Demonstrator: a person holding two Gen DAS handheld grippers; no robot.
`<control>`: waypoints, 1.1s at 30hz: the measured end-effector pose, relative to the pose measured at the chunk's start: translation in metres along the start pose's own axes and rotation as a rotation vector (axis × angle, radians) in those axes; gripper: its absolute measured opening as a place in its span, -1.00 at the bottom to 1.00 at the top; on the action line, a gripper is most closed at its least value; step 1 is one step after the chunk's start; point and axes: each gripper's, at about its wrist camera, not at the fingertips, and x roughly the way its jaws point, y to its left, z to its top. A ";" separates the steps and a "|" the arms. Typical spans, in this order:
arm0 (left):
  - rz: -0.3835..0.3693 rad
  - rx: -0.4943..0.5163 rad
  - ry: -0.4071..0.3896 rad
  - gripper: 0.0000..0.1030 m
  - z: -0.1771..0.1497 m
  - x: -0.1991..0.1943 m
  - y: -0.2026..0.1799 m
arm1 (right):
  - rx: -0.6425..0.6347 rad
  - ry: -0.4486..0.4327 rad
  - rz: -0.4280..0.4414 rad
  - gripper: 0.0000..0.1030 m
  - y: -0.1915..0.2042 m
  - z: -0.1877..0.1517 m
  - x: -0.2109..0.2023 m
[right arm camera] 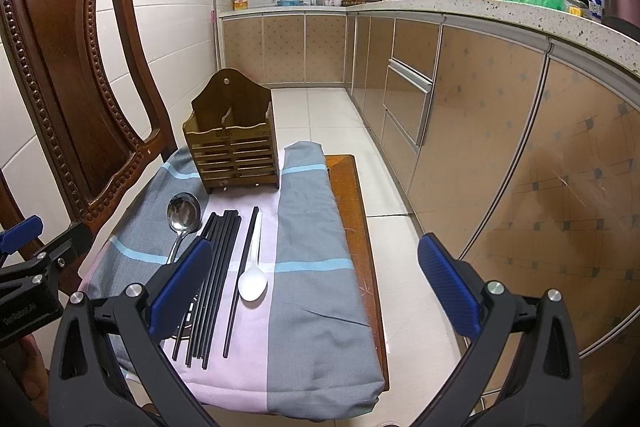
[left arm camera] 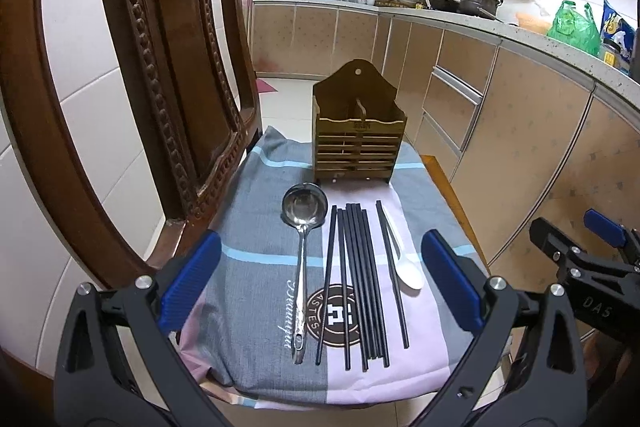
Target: Organize utensils
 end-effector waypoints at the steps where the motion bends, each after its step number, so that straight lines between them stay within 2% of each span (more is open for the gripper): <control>1: 0.000 0.000 0.000 0.92 0.000 0.000 0.000 | 0.000 0.000 0.001 0.95 0.000 0.000 0.000; 28: 0.071 0.039 0.002 0.92 -0.001 0.000 -0.006 | 0.006 -0.006 0.030 0.95 0.000 -0.003 0.002; 31: 0.128 0.031 0.034 0.92 0.005 0.004 -0.005 | 0.010 -0.020 0.026 0.95 0.000 -0.004 0.002; 33: 0.135 0.043 0.024 0.92 0.006 0.003 -0.003 | 0.014 -0.024 0.027 0.95 0.000 -0.005 0.002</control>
